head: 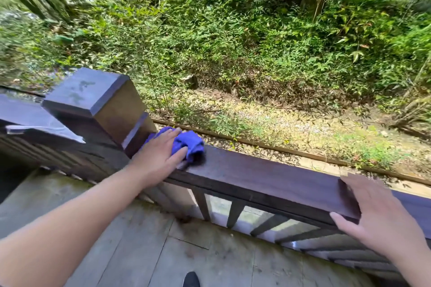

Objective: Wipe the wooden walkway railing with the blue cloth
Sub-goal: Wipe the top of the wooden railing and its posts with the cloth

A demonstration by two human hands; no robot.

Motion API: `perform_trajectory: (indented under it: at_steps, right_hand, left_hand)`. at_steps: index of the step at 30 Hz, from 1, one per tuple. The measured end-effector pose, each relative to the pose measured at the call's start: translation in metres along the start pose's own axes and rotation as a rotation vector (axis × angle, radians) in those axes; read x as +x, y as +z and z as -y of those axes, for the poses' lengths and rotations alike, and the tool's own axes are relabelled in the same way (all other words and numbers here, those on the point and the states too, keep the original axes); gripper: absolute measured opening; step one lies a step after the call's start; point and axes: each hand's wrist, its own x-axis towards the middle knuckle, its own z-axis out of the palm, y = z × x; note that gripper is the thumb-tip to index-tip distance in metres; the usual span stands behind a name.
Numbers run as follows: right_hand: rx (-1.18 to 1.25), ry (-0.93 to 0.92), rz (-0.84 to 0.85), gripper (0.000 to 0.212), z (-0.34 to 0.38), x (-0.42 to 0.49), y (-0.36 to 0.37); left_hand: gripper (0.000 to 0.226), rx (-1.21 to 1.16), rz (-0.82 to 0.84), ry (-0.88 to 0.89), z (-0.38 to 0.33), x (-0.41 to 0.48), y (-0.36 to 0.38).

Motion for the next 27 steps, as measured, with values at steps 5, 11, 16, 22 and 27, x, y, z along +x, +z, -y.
perform_trajectory:
  at_steps: [5,11,16,22,27]
  right_hand:
    - [-0.019,0.017,0.01,0.092,0.004,0.0,-0.004]
    - [-0.001,0.019,-0.01,0.089,0.011,-0.002,-0.011]
    - [-0.002,-0.014,-0.024,0.089,0.009,0.0,-0.014]
    - [0.003,-0.032,-0.034,0.092,0.003,0.0,-0.005]
    - [0.02,-0.058,-0.07,0.091,-0.001,0.002,0.0]
  left_hand:
    - [0.079,-0.023,-0.08,-0.057,-0.011,0.001,0.009]
    - [0.074,0.048,0.01,0.012,-0.05,-0.002,0.03]
    - [0.069,0.072,0.055,0.15,-0.115,0.0,0.055]
    - [0.072,0.082,0.157,0.36,-0.216,0.008,0.084]
    - [0.081,-0.003,0.188,0.434,-0.25,0.009,0.09]
